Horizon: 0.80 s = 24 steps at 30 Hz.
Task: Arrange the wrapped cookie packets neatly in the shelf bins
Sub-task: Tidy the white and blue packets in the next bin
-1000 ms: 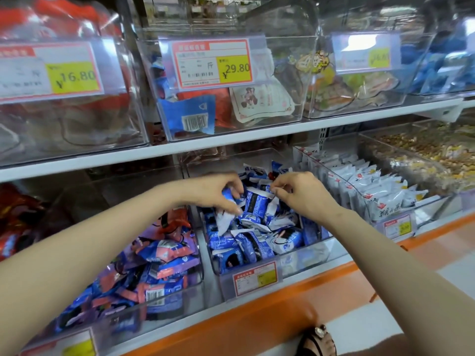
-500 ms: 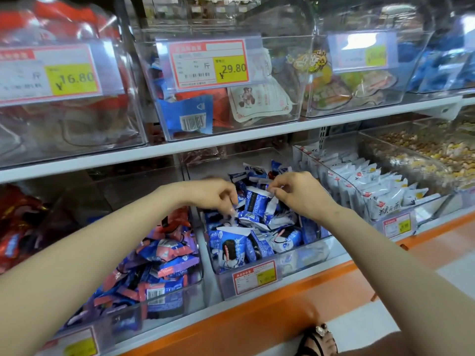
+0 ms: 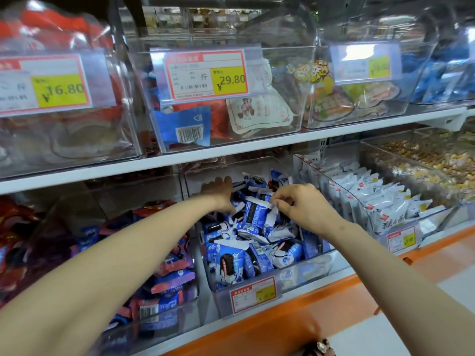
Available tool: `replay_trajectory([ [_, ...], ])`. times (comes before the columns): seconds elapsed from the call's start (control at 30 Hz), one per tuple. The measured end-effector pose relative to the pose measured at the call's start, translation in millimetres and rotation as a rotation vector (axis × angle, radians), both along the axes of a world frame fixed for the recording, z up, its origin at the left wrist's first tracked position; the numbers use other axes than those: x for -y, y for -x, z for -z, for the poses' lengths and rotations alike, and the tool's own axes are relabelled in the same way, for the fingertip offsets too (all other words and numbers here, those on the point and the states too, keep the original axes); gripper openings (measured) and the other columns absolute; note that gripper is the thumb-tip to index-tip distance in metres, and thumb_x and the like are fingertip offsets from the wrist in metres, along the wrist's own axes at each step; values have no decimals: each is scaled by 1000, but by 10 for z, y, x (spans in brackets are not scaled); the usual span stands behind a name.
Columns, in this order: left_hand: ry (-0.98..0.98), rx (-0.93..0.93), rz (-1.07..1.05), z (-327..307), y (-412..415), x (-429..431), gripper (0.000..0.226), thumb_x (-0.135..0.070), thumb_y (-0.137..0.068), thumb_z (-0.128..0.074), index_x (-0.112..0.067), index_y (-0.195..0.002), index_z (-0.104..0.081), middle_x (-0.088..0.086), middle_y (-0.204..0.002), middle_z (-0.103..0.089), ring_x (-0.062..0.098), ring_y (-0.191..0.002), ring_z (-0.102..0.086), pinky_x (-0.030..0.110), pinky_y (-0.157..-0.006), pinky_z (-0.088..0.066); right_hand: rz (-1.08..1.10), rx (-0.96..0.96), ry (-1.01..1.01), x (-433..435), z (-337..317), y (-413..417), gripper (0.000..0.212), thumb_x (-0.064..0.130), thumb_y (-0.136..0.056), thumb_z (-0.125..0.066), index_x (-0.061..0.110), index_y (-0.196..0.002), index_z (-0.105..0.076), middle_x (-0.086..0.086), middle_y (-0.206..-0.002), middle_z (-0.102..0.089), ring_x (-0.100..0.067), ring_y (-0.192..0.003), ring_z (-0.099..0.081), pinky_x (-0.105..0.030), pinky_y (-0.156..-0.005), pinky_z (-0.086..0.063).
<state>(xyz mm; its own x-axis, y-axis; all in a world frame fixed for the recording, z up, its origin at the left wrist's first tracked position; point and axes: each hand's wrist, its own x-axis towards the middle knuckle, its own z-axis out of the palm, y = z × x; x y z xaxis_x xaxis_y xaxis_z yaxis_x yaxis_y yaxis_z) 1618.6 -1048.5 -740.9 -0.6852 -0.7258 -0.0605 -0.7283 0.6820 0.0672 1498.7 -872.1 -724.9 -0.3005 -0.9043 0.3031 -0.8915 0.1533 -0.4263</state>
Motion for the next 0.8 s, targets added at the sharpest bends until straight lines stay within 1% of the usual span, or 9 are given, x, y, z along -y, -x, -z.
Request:
replay_trajectory([
  [0.1, -151, -260, 4, -151, -149, -7, 76, -29, -80, -71, -14, -141, -29, 9, -142, -40, 25, -123, -47, 30, -92, -42, 36, 22, 40, -28, -10, 52, 17, 23, -92, -57, 16, -98, -72, -2, -93, -71, -17, -82, -63, -31, -76, -51],
  [0.2, -363, -482, 124, -291, -242, -168, 73, -28, -77, -75, -15, -137, -34, 6, -132, -46, 18, -113, -50, 27, -92, -42, 84, 47, 99, -56, -17, 124, 16, 20, -92, -58, 15, -97, -72, -4, -90, -72, -17, -80, -63, -32, -75, -52],
  [0.27, -516, -476, 257, -334, -258, -343, 71, -25, -76, -76, -15, -134, -35, 1, -121, -49, 13, -99, -54, 27, -89, -44, 107, 47, 111, -73, -17, 150, 15, 20, -92, -58, 16, -94, -72, -5, -87, -71, -19, -80, -62, -31, -71, -49],
  [0.33, -615, -447, 334, -321, -236, -429, 68, -24, -77, -75, -17, -132, -36, -5, -116, -50, 12, -96, -57, 26, -90, -47, 117, 52, 118, -88, -18, 151, 14, 20, -91, -58, 17, -92, -72, -4, -85, -71, -18, -80, -61, -30, -70, -48],
  [0.43, -485, -512, 249, -271, -194, -287, 54, -28, -82, -69, -14, -128, -43, -5, -115, -52, 14, -103, -55, 26, -91, -44, 96, 77, 114, -105, -32, 122, 14, 20, -92, -58, 17, -95, -71, -2, -89, -71, -11, -77, -57, -27, -71, -47],
  [0.53, -290, -522, 91, -175, -199, -15, 41, -21, -88, -63, -9, -124, -48, 5, -121, -56, 18, -106, -54, 27, -88, -43, 64, 78, 116, -108, -56, 95, 15, 18, -92, -57, 17, -98, -71, -1, -92, -71, -11, -78, -57, -29, -77, -50],
  [0.63, -173, -290, 92, -83, -155, 148, 51, -21, -86, -65, -10, -131, -42, 9, -132, -49, 23, -117, -48, 33, -95, -41, 57, 93, 128, -99, -78, 92, 16, 18, -92, -57, 16, -97, -72, -2, -94, -71, -12, -79, -60, -31, -79, -51],
  [0.73, -61, -37, 133, -38, -37, 219, 68, -35, -80, -71, -11, -134, -39, 8, -136, -45, 25, -122, -42, 35, -99, -39, 73, 102, 140, -93, -93, 126, 15, 18, -92, -57, 17, -96, -72, -3, -90, -71, -10, -73, -59, -32, -76, -51],
  [0.8, 39, 65, 160, 7, 32, 276, 76, -41, -77, -72, -12, -137, -35, 9, -140, -41, 27, -126, -38, 34, -100, -34, 85, 110, 149, -99, -99, 161, 15, 18, -92, -57, 16, -97, -71, -4, -87, -71, -8, -67, -56, -30, -73, -51],
])
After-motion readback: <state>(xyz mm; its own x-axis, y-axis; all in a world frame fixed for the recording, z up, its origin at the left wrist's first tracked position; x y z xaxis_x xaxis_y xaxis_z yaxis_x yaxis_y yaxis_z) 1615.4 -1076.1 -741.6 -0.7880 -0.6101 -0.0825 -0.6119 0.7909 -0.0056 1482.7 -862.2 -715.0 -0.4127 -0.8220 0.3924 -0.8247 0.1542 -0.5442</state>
